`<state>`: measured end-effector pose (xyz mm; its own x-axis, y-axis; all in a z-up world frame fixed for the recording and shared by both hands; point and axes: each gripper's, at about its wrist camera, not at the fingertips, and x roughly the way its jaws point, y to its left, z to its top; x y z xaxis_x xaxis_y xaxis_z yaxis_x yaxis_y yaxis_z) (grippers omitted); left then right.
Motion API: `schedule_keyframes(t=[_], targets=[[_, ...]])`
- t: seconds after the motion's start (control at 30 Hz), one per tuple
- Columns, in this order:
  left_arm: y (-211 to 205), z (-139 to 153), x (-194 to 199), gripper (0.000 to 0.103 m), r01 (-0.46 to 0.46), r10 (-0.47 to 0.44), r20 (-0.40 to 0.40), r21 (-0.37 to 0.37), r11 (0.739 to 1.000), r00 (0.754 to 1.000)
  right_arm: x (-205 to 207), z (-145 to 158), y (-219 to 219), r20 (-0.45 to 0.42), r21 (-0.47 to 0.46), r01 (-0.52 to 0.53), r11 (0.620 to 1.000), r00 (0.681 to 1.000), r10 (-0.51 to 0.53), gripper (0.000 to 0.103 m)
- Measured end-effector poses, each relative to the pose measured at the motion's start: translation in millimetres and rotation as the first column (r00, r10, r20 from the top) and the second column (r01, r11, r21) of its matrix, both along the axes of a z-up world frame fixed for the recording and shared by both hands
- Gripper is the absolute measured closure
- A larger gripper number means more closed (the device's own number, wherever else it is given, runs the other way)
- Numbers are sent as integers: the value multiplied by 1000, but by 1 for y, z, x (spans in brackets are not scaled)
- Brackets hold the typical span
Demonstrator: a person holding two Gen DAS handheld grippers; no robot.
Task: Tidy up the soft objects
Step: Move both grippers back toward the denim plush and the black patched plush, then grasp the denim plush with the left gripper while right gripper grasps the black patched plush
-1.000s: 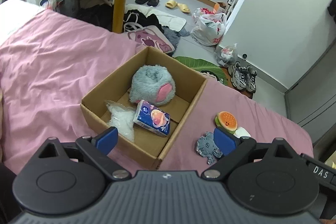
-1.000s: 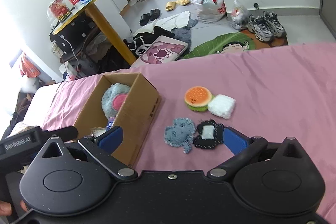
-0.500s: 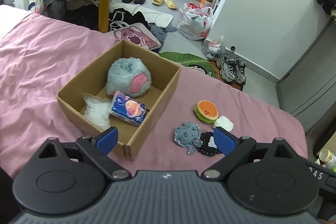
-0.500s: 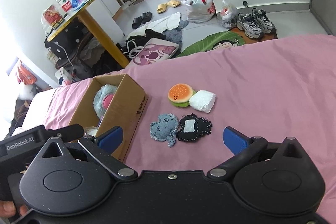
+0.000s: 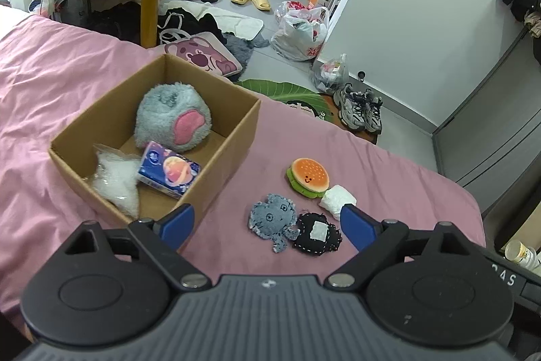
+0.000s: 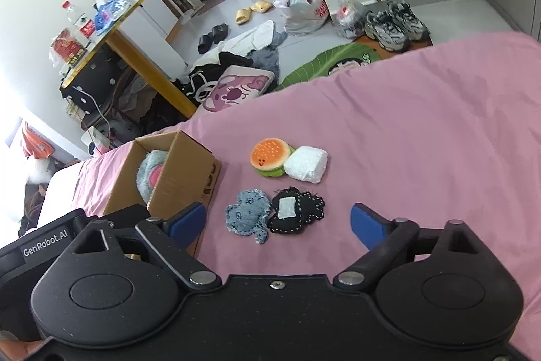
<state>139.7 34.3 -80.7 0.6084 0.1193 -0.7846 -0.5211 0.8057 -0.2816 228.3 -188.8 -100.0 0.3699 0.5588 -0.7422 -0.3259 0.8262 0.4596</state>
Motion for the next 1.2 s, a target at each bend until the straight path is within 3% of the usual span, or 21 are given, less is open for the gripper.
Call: schedule_keyframes(t=[0.23,0.53,1.2], targets=[[-6,-21,19,29,10,-11,-17,-41,999,1000,14,-22,-3,-83,24,29,999,996,-27,28],[-1,-58,44,50,3,-9,-69,-82,997,998,28,-48,1,-169,41,49,998,985,-42,37],[3,-117,81,57,-28,14,-156,-86,996,988,56,-98,21,-295,10,29,1000,955,-25,46]])
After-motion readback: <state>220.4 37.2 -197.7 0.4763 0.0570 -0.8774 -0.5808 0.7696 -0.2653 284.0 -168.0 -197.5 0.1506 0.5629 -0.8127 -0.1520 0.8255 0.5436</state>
